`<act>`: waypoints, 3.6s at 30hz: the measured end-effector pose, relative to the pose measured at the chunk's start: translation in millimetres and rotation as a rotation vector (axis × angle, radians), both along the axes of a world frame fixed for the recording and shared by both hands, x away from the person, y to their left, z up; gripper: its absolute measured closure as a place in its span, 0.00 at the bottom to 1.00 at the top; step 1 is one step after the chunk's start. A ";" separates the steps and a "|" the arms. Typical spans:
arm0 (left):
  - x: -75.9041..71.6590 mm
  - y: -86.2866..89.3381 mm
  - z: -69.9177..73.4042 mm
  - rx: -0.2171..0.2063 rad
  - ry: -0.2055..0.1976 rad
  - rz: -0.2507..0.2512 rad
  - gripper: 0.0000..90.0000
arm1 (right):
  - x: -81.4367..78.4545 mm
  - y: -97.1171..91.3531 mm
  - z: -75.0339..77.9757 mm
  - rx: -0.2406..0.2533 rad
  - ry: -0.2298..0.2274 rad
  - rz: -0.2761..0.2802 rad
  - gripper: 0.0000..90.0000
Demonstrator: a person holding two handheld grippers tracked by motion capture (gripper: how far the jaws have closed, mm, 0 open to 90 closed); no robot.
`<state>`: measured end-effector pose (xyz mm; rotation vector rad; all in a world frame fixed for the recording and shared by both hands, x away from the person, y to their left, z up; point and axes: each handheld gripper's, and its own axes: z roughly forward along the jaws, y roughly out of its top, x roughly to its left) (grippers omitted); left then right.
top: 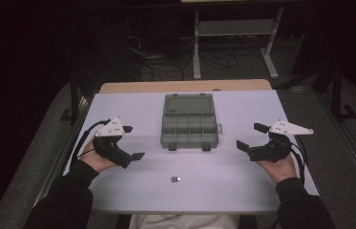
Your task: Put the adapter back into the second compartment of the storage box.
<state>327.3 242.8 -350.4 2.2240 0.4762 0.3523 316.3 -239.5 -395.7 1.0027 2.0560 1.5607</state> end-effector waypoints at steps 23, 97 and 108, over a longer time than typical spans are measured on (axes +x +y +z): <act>-2.9 -34.5 -14.4 0.086 0.048 -0.113 0.00 | -0.2 1.1 -0.3 -0.004 -0.001 0.009 0.00; -14.1 -113.5 -68.7 0.260 0.196 -0.363 0.44 | -1.7 1.0 -0.5 -0.004 0.009 0.024 0.00; -14.7 -116.8 -75.1 0.305 0.185 -0.365 0.54 | -2.0 0.9 -0.5 -0.005 0.008 0.025 0.00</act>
